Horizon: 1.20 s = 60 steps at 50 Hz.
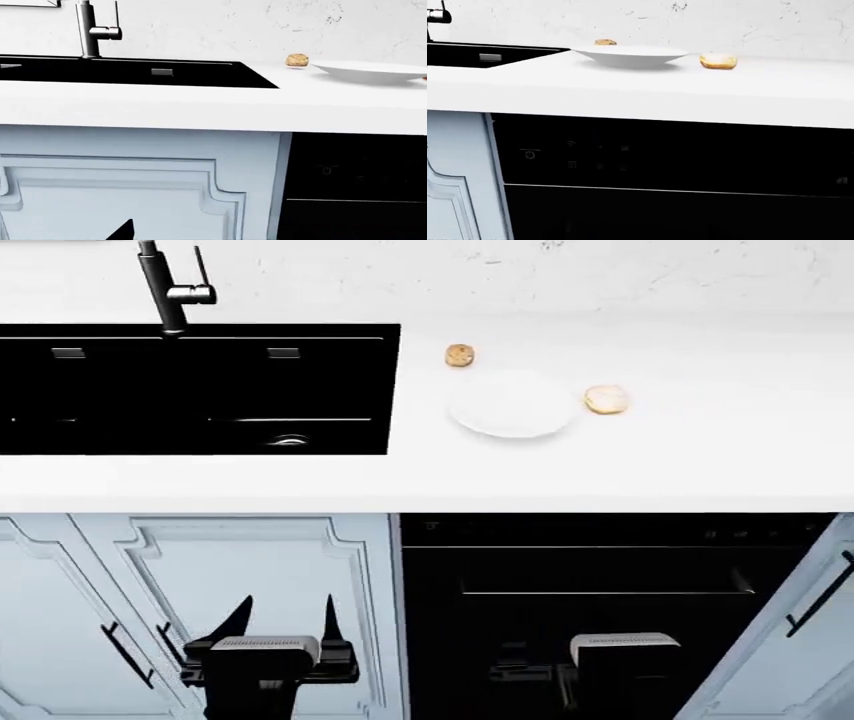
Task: Place the pastries on the plates.
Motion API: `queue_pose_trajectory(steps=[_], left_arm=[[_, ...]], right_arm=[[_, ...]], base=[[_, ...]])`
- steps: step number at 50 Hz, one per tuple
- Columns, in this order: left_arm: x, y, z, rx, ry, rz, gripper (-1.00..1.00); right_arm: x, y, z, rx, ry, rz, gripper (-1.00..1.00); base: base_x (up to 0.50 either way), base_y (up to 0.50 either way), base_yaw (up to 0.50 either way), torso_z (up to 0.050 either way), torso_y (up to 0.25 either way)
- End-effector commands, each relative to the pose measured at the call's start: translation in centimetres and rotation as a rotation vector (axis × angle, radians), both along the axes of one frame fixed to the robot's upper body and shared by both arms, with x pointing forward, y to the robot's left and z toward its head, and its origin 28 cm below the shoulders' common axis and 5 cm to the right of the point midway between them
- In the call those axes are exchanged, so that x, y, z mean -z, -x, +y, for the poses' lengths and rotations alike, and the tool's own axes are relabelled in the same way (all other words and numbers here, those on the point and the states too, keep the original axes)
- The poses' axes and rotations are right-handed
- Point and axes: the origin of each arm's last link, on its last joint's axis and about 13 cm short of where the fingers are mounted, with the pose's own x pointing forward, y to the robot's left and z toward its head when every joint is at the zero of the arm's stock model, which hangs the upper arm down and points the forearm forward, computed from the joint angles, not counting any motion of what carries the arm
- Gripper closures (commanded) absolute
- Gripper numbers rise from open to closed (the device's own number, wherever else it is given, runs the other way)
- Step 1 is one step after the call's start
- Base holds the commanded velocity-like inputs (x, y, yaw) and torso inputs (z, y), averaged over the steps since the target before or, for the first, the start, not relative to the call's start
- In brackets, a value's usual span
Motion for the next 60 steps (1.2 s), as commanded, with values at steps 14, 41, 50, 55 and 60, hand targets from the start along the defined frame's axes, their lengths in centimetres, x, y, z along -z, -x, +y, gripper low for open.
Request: queue_pose_trajectory(steps=[14,41,50,55,60], left_arm=[[0.0,0.0,0.0,-0.001,0.002,-0.002,-1.0],[-10.7,-1.7,4.4,0.146,-0.082,0.036,-1.0],[-19.6,-4.2,6.8,0.268,-0.064,0.069,-1.0],[-23.1,-6.0,7.4,0.311,-0.16,0.09,-1.0],[-25.6,-7.8,7.4,0.349,-0.176,0.119,-1.0]], right_arm=[[0.0,0.0,0.0,0.005,0.035,0.002,-1.0],[-11.8,0.9,-4.6,-0.081,0.012,-0.024,-1.0],[-20.7,-0.2,-7.8,-0.179,0.06,0.0,-1.0],[-24.1,-2.0,-8.5,-0.261,0.0,0.043,-1.0],[-27.0,-3.2,-9.5,-0.27,-0.007,0.032,-1.0]], base=[[0.14,-0.45,0.0,0.0,0.0],[0.04,-0.07,0.0,0.0,0.0],[0.0,0.0,0.0,0.0,0.0],[0.0,0.0,0.0,0.0,0.0],[0.0,0.0,0.0,0.0,0.0]])
